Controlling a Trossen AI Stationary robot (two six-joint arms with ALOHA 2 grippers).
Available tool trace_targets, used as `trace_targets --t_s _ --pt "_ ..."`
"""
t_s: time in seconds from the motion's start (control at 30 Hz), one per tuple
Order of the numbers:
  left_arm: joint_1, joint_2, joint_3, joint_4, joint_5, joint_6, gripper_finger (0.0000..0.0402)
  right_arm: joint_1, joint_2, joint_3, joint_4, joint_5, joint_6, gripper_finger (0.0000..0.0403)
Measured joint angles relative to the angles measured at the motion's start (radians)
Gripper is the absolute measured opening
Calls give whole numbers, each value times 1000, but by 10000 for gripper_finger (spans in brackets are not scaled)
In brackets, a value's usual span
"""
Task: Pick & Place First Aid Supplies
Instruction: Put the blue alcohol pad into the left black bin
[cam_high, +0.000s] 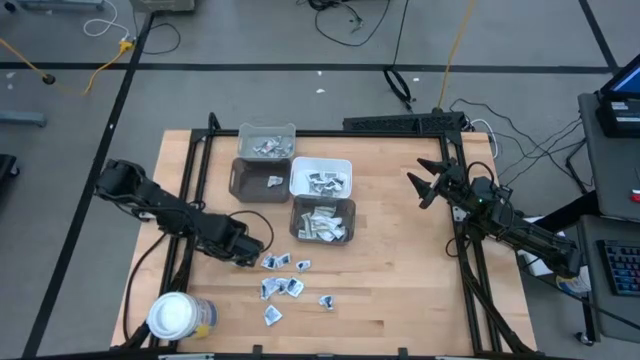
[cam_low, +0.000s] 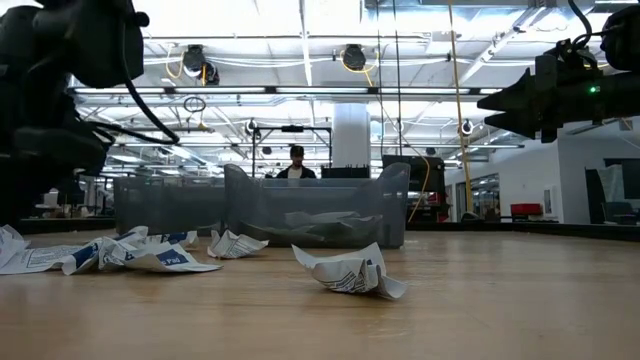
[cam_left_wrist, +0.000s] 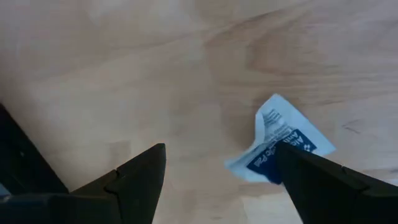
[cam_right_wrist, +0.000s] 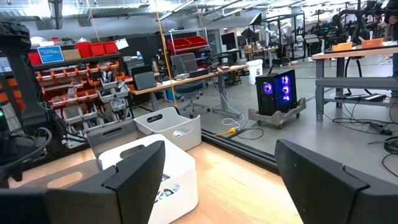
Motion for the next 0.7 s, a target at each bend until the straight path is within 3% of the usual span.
trace_targets --t_s 0.13,0.43,0.7 --pt "0 6 0 1 -2 16 245 0 0 0 0 0 0 297" --pt "0 6 0 -4 9 17 16 0 0 0 0 0 0 297" --pt "32 -65 13 -43 18 57 3 0 0 0 0 0 0 297"
